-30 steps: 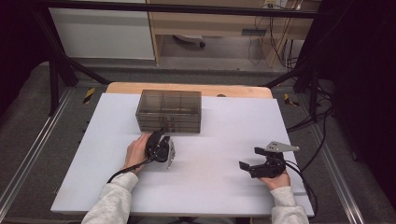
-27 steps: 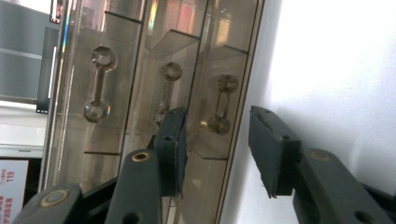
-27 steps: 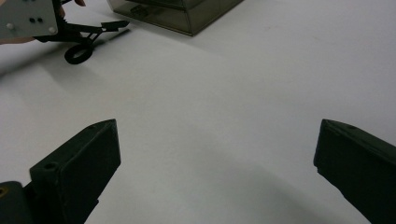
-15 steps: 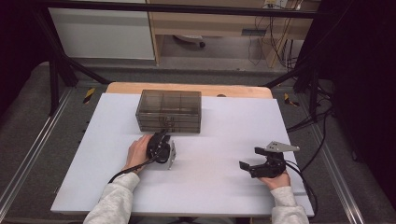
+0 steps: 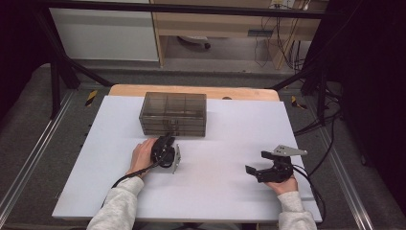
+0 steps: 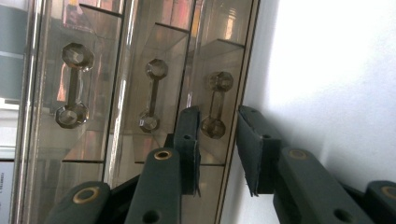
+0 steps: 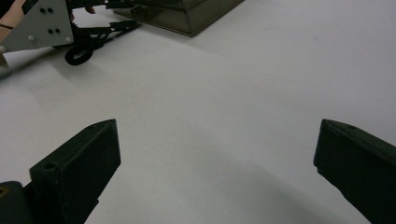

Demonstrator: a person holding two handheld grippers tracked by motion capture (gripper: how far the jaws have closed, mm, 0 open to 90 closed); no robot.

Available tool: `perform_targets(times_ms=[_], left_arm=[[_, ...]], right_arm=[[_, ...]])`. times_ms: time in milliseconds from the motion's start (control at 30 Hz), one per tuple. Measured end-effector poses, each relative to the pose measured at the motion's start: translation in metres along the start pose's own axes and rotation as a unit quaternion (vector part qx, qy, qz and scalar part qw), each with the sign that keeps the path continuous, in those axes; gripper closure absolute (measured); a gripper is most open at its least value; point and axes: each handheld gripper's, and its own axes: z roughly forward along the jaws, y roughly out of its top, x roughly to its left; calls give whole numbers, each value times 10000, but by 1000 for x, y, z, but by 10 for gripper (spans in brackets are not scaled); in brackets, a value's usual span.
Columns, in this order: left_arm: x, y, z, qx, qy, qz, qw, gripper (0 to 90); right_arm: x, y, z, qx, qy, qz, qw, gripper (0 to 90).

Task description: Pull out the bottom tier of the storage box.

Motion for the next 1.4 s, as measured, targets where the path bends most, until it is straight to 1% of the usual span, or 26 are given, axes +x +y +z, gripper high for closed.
perform_targets(times_ms=[167, 367, 767, 967, 1067, 1400], left_arm=[[-1, 0, 1, -4, 49, 56, 10000, 711], [-1, 0, 2, -14, 50, 77, 10000, 731], [-4, 0, 3, -2, 163, 267, 9995, 746], [-6, 0, 3, 53, 289, 446, 9986, 769], [-6, 0, 3, 59, 300, 423, 9986, 779], [-8, 0, 4, 73, 399, 540, 9977, 785]], right_arm=[[0, 0, 0, 2, -1, -4, 10000, 12], [0, 0, 0, -7, -1, -1, 10000, 12], [0, 0, 0, -4, 0, 2, 10000, 12], [0, 0, 0, -8, 2, 7, 10000, 12], [0, 0, 0, -7, 0, -7, 10000, 12], [-1, 0, 0, -19, 2, -5, 10000, 12]])
